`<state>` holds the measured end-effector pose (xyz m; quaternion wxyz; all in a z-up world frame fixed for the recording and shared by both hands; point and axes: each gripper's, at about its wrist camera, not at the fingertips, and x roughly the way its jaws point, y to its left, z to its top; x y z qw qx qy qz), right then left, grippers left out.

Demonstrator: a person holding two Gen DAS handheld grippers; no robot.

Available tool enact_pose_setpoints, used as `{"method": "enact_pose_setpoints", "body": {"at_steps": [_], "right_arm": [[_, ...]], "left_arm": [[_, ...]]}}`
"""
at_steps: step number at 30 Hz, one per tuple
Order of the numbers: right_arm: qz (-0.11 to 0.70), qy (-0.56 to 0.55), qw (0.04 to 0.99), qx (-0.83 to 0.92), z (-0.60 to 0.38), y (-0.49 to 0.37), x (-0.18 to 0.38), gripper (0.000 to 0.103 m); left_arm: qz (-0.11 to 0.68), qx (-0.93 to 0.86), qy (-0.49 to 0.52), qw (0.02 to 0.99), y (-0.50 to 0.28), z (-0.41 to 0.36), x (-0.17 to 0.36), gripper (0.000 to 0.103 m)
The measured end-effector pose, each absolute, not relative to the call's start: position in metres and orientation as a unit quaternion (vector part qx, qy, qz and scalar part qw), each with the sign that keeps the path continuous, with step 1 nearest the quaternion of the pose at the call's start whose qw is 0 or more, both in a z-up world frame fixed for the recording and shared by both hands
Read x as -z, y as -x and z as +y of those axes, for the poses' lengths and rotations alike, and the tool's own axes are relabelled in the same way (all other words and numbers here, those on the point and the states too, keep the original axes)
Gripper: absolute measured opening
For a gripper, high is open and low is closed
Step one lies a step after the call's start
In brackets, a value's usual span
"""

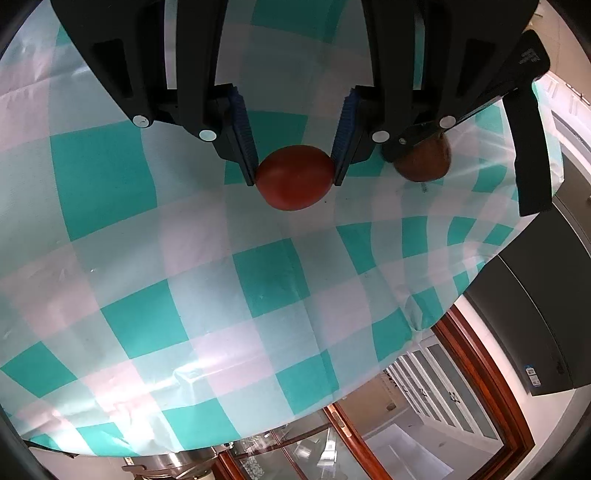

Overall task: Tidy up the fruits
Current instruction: 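Carry the brown fruit and red tomato over to the white box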

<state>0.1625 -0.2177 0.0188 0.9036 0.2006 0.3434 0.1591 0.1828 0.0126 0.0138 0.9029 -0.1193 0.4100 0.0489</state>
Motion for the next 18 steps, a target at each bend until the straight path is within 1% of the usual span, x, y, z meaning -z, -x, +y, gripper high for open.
{"method": "enact_pose_setpoints", "body": {"at_steps": [4,10,16,18], "right_arm": [[0.341,-0.202,0.904,-0.159,-0.218,-0.163,-0.019,0.04],[0.35,-0.202,0.9,-0.162,-0.216,-0.167,-0.017,0.04],[0.372,-0.193,0.896,-0.145,-0.214,-0.169,-0.013,0.04],[0.358,-0.191,0.901,-0.15,-0.215,-0.161,-0.016,0.04]], "left_arm": [[0.385,-0.035,0.107,0.916,-0.168,0.008,-0.02,0.065],[0.363,-0.032,0.127,0.923,-0.145,0.01,-0.025,0.065],[0.363,-0.032,0.165,0.917,-0.1,0.011,-0.026,0.065],[0.368,-0.031,0.188,0.91,-0.075,0.018,-0.027,0.065]]}}
